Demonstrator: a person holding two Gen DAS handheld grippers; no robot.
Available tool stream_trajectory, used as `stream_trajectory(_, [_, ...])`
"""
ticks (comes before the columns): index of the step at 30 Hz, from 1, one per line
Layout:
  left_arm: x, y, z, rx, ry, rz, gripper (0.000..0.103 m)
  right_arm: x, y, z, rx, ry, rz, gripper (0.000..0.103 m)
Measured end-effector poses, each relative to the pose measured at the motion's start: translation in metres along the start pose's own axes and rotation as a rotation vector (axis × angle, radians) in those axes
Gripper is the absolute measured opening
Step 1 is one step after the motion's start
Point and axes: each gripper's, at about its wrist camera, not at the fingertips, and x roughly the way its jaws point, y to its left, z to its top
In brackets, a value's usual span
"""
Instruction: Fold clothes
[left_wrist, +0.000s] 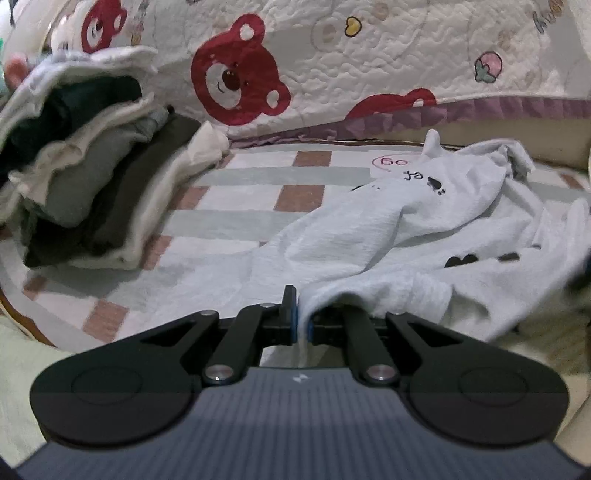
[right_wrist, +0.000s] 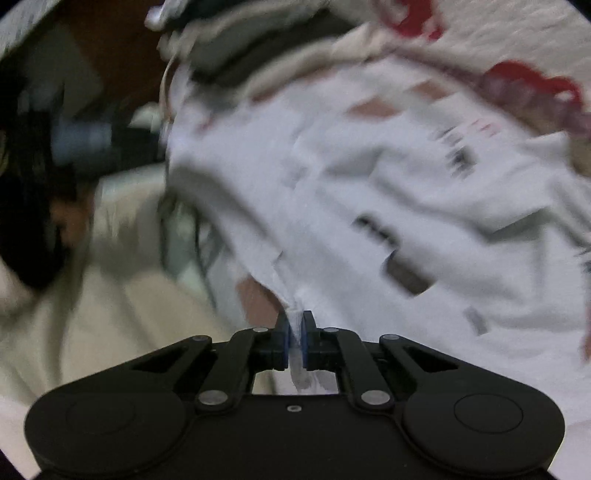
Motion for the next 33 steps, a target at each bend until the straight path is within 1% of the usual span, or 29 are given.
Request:
stream_trajectory(2, [-0.005,-0.006,-0.003,0.042,0.0,0.017,0.006,-0.026,-0.004,0.006,0.018,-0.061,-0.015,0.007])
stream_trajectory(4, [-0.017,-0.007,0.0,0.058,-0.02,0.003,0.005,-0.049,-0.009,0.01,0.041,-0.094,-0.018,0.007])
stream_trajectory(5, [-0.024,-0.008,0.002,0.065,-0.032,-0.006,0.004,-0.059,-0.012,0.013,0.054,-0.097,-0.021,0.007])
stream_trajectory(6, [-0.034,-0.008,0.005,0.077,-0.05,-0.015,0.004,-0.07,-0.015,0.015,0.079,-0.099,-0.015,0.007])
stream_trajectory(9, [-0.075,-0.008,0.016,0.123,-0.11,-0.046,0.004,-0.112,-0.018,0.02,0.188,-0.136,0.04,0.007])
stream_trajectory(12, [-0.121,-0.004,0.023,0.15,-0.133,-0.082,0.004,-0.156,0.004,0.021,0.132,-0.162,0.085,0.007])
stream_trajectory(14, [-0.15,-0.003,0.022,0.173,-0.126,-0.12,0.003,-0.178,0.022,0.015,0.114,-0.142,0.145,0.007])
stream_trajectory(16, [-0.17,-0.002,0.016,0.188,-0.088,-0.175,0.003,-0.186,0.043,0.006,0.074,-0.083,0.19,0.007])
stream_trajectory(19, [-0.169,-0.004,0.004,0.192,0.002,-0.217,0.003,-0.173,0.071,-0.015,0.01,0.044,0.204,0.007])
stream_trajectory(23, [-0.161,-0.007,-0.013,0.192,0.121,-0.258,0.004,-0.135,0.087,-0.035,-0.007,0.187,0.241,0.007])
stream_trajectory(26, [-0.155,-0.009,-0.025,0.191,0.21,-0.288,0.008,-0.102,0.094,-0.043,-0.044,0.305,0.278,0.008])
stream_trajectory(27, [-0.153,-0.01,-0.029,0.191,0.24,-0.298,0.013,-0.095,0.095,-0.044,-0.052,0.335,0.283,0.008])
stream_trajectory(28, [-0.151,-0.011,-0.033,0.191,0.27,-0.308,0.018,-0.09,0.095,-0.044,-0.045,0.359,0.288,0.011])
stream_trajectory(29, [-0.149,-0.011,-0.037,0.19,0.3,-0.318,0.036,-0.086,0.095,-0.043,-0.038,0.372,0.295,0.014])
stream_trajectory(30, [-0.147,-0.012,-0.041,0.19,0.329,-0.328,0.047,-0.088,0.093,-0.038,-0.031,0.36,0.307,0.015])
stream_trajectory(31, [-0.145,-0.013,-0.045,0.19,0.359,-0.338,0.047,-0.091,0.091,-0.033,-0.024,0.348,0.32,0.019])
stream_trajectory(32, [-0.147,-0.01,-0.045,0.172,0.371,-0.348,0.047,-0.093,0.089,-0.028,-0.018,0.336,0.332,0.026])
stream_trajectory(33, [-0.15,-0.001,-0.04,0.126,0.363,-0.358,0.05,-0.098,0.087,-0.023,-0.007,0.314,0.344,0.028])
